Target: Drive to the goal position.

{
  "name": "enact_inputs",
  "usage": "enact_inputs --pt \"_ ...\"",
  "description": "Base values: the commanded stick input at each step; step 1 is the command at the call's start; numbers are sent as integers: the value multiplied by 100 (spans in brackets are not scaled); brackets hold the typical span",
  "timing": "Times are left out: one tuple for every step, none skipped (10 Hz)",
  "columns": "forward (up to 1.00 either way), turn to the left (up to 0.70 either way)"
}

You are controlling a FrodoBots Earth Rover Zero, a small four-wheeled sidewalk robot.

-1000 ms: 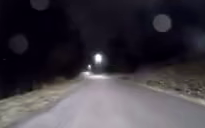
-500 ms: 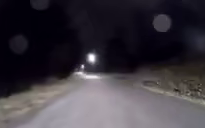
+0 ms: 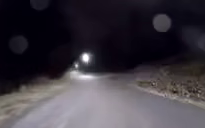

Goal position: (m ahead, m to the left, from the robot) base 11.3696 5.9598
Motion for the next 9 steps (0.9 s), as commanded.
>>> enact_inputs --pt "68 -6" --pt "70 -2" --pt "70 0" --pt "70 0" --pt "70 0" --pt "70 0" --pt "70 0" --pt "70 0" --pt "70 2"
